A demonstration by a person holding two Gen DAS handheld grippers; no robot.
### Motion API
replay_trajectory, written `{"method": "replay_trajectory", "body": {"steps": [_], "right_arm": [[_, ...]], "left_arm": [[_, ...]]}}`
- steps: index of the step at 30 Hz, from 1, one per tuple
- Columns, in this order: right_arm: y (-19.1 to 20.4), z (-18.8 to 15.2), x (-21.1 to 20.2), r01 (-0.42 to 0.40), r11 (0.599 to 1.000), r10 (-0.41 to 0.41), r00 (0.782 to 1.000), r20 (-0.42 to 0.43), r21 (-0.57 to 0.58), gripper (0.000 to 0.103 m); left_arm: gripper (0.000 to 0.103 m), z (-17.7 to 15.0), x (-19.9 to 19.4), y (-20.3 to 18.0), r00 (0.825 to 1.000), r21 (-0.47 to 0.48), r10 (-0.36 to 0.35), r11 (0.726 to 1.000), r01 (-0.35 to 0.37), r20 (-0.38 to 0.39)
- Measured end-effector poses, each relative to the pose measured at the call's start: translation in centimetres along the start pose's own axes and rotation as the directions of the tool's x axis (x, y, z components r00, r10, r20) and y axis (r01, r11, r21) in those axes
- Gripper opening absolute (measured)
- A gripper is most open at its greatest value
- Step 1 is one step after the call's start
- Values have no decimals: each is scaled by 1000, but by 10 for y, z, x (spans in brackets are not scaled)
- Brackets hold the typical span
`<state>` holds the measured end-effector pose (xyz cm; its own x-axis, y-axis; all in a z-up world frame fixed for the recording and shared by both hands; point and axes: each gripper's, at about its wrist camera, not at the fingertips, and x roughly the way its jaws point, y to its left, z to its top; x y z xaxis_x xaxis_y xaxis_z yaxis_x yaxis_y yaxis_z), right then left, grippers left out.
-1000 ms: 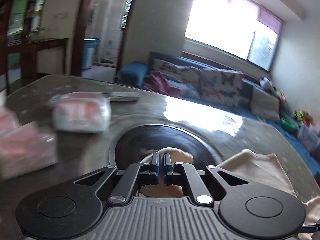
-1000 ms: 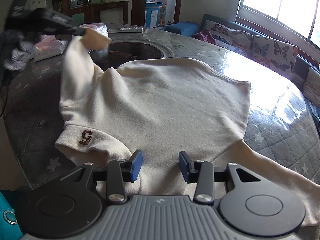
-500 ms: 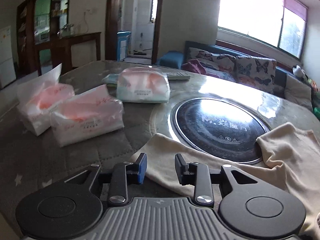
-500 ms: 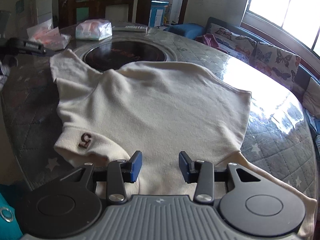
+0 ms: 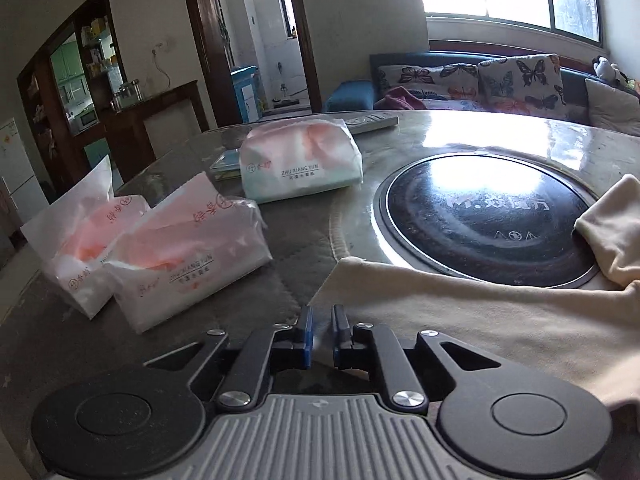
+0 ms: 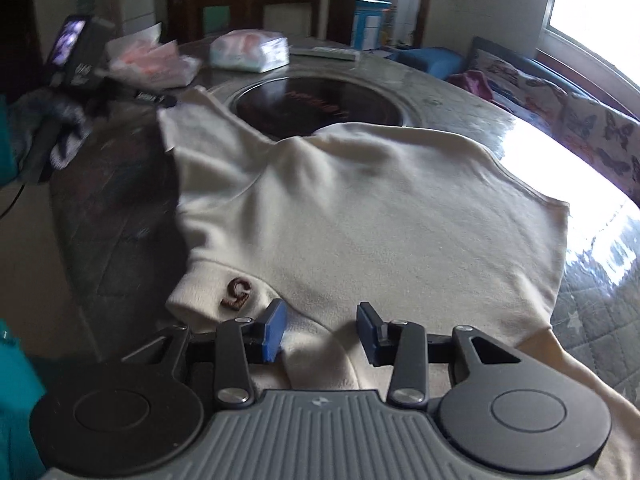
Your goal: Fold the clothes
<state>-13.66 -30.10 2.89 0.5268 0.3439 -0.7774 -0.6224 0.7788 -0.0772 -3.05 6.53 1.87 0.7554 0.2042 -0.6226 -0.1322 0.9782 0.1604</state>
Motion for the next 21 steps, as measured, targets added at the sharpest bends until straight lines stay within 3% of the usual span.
{"method": "replay_trajectory", "body": {"steps": [3, 5, 8, 11, 12, 13, 16, 19, 21], "right_arm": [[5, -4, -5, -28, 999, 28, 1000, -12, -25, 39], [5, -5, -6, -35, 999, 35, 999, -15, -24, 40], [2, 0, -7, -27, 1000, 27, 1000, -5, -7, 40], [-5, 2, -10, -6, 1000, 6, 1000, 16, 14, 40], [-7, 2, -10, 3, 1000, -4, 1000, 21, 25, 40], [-10, 1, -11, 8, 999, -9, 1000, 21, 37, 40], [-17, -2, -13, 21, 998, -23, 1000, 20, 62, 40], [-18, -8, -15, 35, 997, -36, 999, 17, 64, 40], [-20, -11, -16, 36, 996, -38, 999, 18, 78, 40]], "left_arm": [[11, 8, -2, -4, 999, -32, -33, 999, 32, -22], [11, 18, -7, -17, 993, -39, -120, 992, 119, -11], [13, 32, -15, -38, 969, -48, -248, 967, 248, 6], [28, 47, -16, -73, 930, -3, -367, 930, 367, 24], [44, 51, -12, -87, 916, 25, -400, 916, 400, 25], [55, 54, -7, -100, 907, 47, -420, 907, 419, 23], [55, 62, 11, -133, 894, 101, -448, 889, 447, -5], [54, 66, 26, -158, 899, 139, -436, 889, 436, -30], [53, 66, 31, -167, 892, 148, -450, 880, 452, -48]]}}
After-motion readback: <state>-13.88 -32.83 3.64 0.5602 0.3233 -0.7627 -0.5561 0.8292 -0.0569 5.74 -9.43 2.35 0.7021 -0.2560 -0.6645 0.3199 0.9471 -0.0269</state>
